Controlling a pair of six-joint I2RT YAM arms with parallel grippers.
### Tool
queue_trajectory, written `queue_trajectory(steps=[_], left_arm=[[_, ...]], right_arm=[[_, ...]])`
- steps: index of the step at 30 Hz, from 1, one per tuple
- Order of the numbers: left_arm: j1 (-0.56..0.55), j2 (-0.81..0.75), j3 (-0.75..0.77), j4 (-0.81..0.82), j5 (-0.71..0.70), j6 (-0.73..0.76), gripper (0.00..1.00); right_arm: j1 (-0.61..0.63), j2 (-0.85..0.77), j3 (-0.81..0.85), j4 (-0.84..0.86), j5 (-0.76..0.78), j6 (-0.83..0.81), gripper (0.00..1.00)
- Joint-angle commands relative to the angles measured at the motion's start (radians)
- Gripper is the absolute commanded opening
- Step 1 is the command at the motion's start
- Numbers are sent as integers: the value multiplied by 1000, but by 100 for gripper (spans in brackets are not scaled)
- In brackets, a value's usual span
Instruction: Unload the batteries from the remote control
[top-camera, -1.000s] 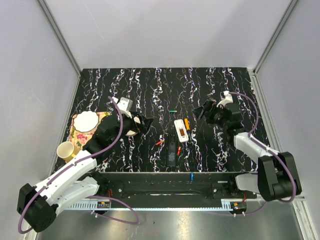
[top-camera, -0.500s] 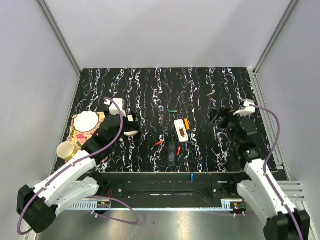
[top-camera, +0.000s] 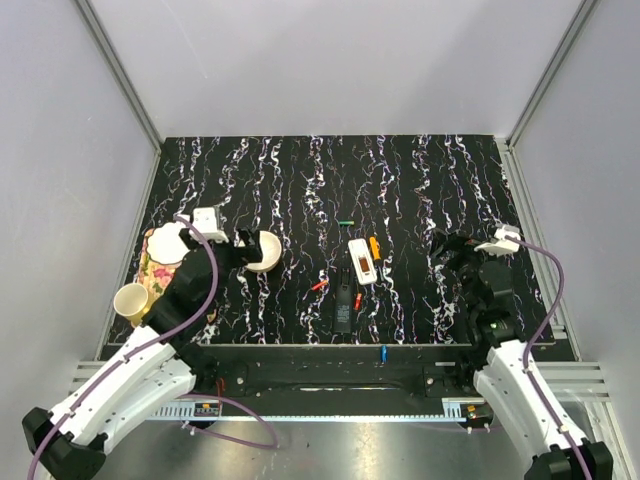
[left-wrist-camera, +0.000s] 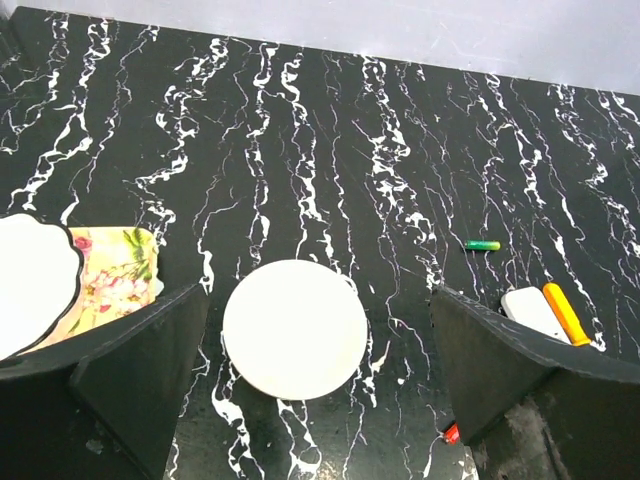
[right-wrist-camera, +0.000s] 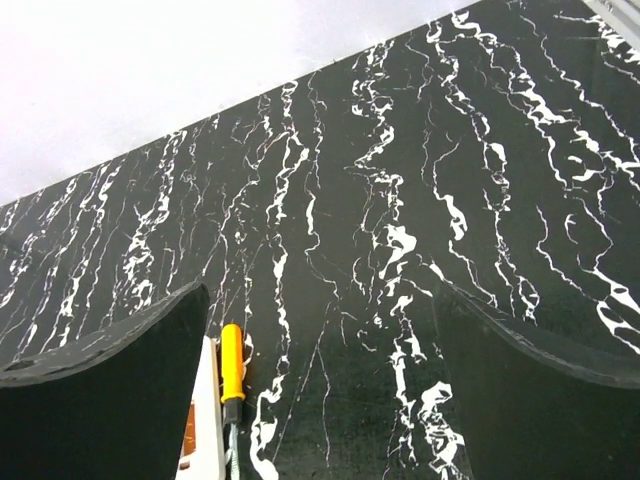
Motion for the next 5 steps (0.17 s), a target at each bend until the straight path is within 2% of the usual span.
queue_trajectory(steps=[1, 3, 5], left_arm=[[2, -27, -22, 41, -60, 47, 99], [2, -27, -37, 67, -57, 74, 99], [2, -26, -48, 90, -63, 105, 99]], right_arm=[[-4, 32, -23, 181, 50, -66, 100], [-4, 36, -28, 190, 63, -87, 100], [-4, 39, -29, 204, 75, -182, 100]])
